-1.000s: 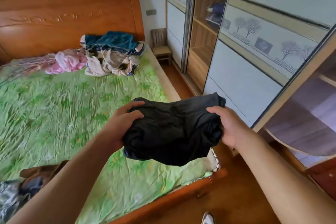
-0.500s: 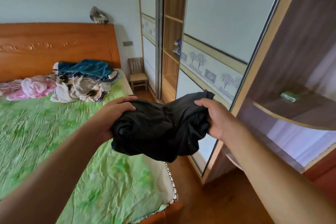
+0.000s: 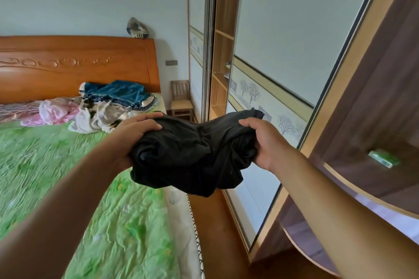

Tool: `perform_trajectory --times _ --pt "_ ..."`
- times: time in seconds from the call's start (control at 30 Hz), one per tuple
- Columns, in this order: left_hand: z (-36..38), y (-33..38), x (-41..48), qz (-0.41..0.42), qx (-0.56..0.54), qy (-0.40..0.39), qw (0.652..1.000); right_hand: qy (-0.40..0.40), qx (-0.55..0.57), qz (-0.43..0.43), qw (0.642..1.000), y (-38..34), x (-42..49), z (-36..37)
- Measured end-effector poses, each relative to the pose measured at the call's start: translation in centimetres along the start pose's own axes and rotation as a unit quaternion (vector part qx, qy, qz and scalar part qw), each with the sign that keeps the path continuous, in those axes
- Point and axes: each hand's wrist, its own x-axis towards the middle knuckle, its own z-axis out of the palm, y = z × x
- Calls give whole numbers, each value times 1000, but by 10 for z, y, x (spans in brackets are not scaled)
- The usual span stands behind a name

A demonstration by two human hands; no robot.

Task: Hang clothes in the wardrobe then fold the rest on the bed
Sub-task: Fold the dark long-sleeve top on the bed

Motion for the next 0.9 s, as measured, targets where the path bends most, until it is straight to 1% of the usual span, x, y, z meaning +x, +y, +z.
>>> perform_trajectory --times 0.33,0.57,0.7,0.9 --pt "5 3 97 13 0 53 998 -18 -33 0 999 -23 117 11" --pt "16 -6 132 17 0 117 993 -20 -72 -13 997 -23 185 17" --pt "28 -9 146 20 -2 154 988 -36 -85 -13 996 -25 211 22" --pt "42 -13 177 19 -4 203 979 -33 -104 -9 994 -31 248 23"
